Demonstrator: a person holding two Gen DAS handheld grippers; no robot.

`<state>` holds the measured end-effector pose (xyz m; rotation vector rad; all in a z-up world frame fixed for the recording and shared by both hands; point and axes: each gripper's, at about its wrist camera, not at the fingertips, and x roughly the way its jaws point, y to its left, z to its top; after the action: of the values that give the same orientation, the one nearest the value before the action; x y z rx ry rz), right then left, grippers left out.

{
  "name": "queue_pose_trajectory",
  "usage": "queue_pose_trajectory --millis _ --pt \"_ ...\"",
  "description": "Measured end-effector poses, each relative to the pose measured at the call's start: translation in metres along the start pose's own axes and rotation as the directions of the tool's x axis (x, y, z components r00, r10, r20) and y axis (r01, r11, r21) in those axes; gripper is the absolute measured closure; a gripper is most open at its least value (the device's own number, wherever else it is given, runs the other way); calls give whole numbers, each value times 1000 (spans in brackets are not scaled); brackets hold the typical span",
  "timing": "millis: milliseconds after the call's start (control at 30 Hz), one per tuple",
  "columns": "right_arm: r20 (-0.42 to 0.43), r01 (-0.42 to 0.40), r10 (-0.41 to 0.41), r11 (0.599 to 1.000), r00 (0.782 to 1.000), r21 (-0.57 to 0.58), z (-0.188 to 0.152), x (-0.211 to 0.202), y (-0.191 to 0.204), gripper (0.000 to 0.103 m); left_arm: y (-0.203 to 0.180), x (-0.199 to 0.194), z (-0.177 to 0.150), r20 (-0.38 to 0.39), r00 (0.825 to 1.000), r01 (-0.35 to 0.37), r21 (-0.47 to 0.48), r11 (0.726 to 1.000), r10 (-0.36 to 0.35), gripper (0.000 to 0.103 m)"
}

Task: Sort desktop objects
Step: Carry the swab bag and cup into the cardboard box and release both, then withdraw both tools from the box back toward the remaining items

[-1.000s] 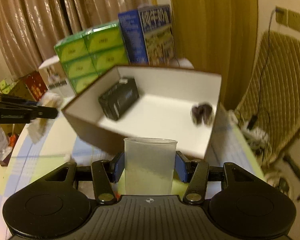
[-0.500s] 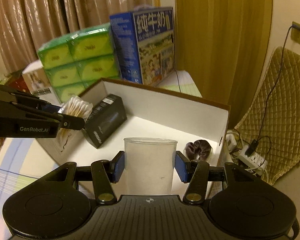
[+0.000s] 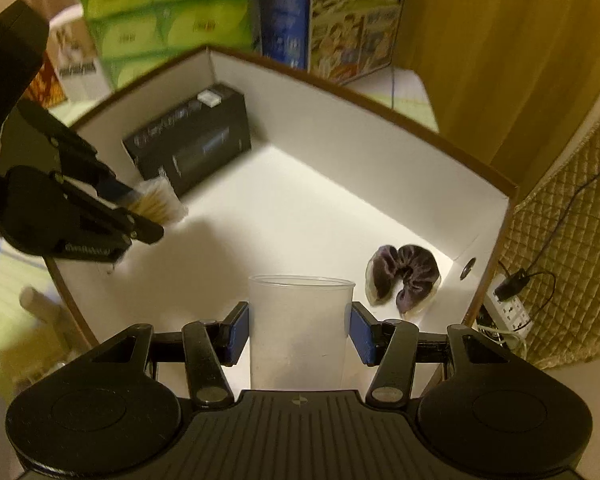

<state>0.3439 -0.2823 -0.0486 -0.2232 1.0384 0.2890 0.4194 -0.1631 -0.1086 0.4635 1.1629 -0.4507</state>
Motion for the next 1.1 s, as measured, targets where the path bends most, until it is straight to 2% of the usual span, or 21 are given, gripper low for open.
queue_pose_trajectory --millis 167,300,433,567,633,700,767,833,933,967,1100 --pt "-54 -14 11 998 998 -53 1 9 -1 53 2 12 0 -66 997 -34 7 999 35 75" --pt "-90 -22 14 995 996 -93 3 15 -1 53 4 11 -1 -63 996 -66 34 997 68 61" --pt "-110 -32 19 992 994 -120 5 18 0 53 8 9 -4 -48 996 -78 35 996 80 54" --pt "-125 -32 16 991 992 -128 7 22 0 53 13 7 -8 -44 996 -76 20 997 77 52" --pt "-140 -42 24 990 990 -131 8 24 1 52 14 6 -9 -38 996 -78 22 997 79 47" --pt "-154 -49 26 987 988 -153 8 25 4 36 15 3 -8 -34 996 -86 15 996 86 40" --pt "-123 -27 3 981 992 -194 6 22 10 22 16 0 -9 -29 996 -89 3 996 89 35" --pt "-110 17 -41 978 993 -208 7 20 11 18 16 -4 -9 -22 996 -83 -3 997 83 29" --pt "-95 13 -30 984 995 -179 7 14 6 13 16 -11 -9 -14 997 -73 -5 997 73 21" --pt "-91 10 -26 985 996 -171 7 12 5 9 16 -13 -9 -10 997 -74 -6 997 74 20" --pt "-70 6 -18 984 997 -176 6 2 6 5 16 -24 -11 -1 998 -70 -20 997 70 18"
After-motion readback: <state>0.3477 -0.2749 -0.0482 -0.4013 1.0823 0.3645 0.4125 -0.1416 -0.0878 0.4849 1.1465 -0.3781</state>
